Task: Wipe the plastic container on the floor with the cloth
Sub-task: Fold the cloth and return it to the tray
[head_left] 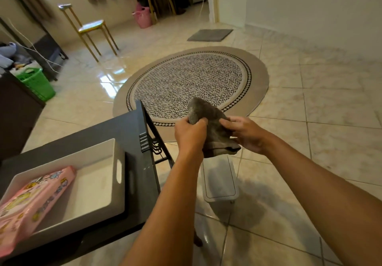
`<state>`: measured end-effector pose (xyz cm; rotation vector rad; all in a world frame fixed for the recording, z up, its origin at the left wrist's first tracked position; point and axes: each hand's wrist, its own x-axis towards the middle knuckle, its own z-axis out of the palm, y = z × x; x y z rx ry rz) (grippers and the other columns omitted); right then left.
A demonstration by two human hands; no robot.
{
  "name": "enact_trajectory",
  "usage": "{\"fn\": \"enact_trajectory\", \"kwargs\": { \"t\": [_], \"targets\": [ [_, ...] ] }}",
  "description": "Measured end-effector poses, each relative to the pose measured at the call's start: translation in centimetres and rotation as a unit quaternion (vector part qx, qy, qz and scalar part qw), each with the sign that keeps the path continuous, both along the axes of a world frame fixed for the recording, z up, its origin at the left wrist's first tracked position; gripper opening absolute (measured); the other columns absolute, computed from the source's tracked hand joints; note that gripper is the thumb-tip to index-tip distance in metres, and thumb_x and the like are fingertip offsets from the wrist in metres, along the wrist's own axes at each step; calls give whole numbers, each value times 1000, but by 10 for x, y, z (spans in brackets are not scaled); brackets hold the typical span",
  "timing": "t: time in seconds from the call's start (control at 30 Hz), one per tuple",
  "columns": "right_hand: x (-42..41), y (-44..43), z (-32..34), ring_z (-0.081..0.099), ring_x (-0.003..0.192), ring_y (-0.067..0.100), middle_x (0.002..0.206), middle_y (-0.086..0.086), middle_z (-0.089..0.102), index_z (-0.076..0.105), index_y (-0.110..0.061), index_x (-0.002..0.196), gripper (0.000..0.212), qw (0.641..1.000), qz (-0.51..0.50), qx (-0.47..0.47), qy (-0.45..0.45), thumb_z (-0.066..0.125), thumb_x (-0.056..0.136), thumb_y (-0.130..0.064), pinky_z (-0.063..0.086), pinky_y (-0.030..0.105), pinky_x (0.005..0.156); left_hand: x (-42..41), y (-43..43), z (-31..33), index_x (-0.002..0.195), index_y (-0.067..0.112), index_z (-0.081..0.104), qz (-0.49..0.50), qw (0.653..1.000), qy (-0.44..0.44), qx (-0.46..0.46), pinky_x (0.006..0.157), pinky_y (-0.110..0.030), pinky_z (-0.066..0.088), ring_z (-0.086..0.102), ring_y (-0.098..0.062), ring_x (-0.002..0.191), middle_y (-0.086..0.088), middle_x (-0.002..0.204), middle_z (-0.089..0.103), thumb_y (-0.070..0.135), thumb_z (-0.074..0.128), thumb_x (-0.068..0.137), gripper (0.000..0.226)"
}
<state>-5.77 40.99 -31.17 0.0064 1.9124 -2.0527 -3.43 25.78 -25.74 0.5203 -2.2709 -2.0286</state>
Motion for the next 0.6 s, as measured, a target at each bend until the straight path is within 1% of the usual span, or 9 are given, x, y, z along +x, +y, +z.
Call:
{"fn": "enact_trajectory", "kwargs": {
  "t": [0.07, 0.1, 0.2, 0.23, 0.3, 0.37, 0.47, 0.53, 0.6],
  "targets": [
    [0, -3, 28, 69, 88, 19, 92, 6, 73, 70, -8, 107, 19, 999, -16, -17, 22, 64, 93, -21, 55, 29, 71, 2, -7, 25, 86, 13, 65, -9, 1000, -1, 30, 68, -43, 60, 70, -28, 81, -14, 88, 71, 9, 64, 83, 5],
    [-1, -5, 42, 69, 86, 19, 89, 6, 73, 70, -8, 103, 15, 999, -27, -21, 31, 65, 93, -16, 56, 29, 69, 4, -12, 37, 87, 13, 64, -16, 999, 3, 37, 69, -43, 60, 69, -29, 82, -14, 89, 70, 10, 64, 84, 5],
    [2, -14, 81, 68, 87, 23, 93, 11, 72, 68, -6, 109, 18, 997, -44, -25, 60, 66, 91, -11, 58, 35, 71, 15, -31, 74, 99, 14, 59, -52, 998, 4, 37, 68, -35, 54, 64, -26, 88, -12, 98, 67, 11, 59, 86, 13],
    [5, -18, 93, 69, 86, 24, 93, 12, 72, 68, -6, 109, 18, 996, -46, -24, 69, 66, 91, -10, 59, 38, 74, 20, -41, 86, 102, 14, 58, -70, 997, 4, 29, 71, -36, 52, 63, -26, 91, -11, 99, 66, 10, 57, 86, 16],
    [11, -27, 114, 71, 84, 25, 90, 11, 74, 69, -7, 105, 15, 995, -49, -20, 82, 67, 90, -9, 59, 42, 79, 30, -65, 108, 98, 13, 59, -114, 993, 8, -11, 83, -43, 51, 61, -29, 97, -13, 100, 66, 6, 57, 85, 15],
    [18, -37, 131, 73, 83, 26, 88, 11, 75, 69, -6, 104, 15, 995, -46, -19, 89, 68, 89, -8, 61, 42, 77, 41, -89, 126, 99, 8, 61, -146, 987, 16, -59, 86, -45, 50, 62, -29, 98, -14, 97, 66, 4, 60, 86, 14],
    [30, -57, 153, 73, 76, 22, 83, 9, 75, 67, -4, 108, 18, 995, -26, -18, 98, 68, 90, -7, 60, 36, 65, 56, -125, 146, 107, 6, 63, -118, 986, 41, -106, 81, -39, 52, 63, -23, 93, -10, 98, 67, 10, 65, 88, 19],
    [40, -75, 165, 72, 67, 16, 75, 4, 74, 66, -5, 103, 12, 995, -5, -18, 95, 65, 91, -4, 59, 31, 57, 62, -149, 154, 103, 9, 65, -92, 987, 52, -119, 82, -38, 54, 64, -21, 94, -8, 100, 68, 16, 68, 87, 18],
    [48, -96, 174, 73, 65, 14, 77, 6, 73, 65, -5, 101, 10, 995, 17, -16, 94, 63, 91, -1, 58, 29, 55, 67, -174, 157, 102, 8, 65, -70, 989, 45, -123, 81, -37, 55, 65, -21, 94, -8, 99, 70, 19, 69, 86, 20]
  ]
}}
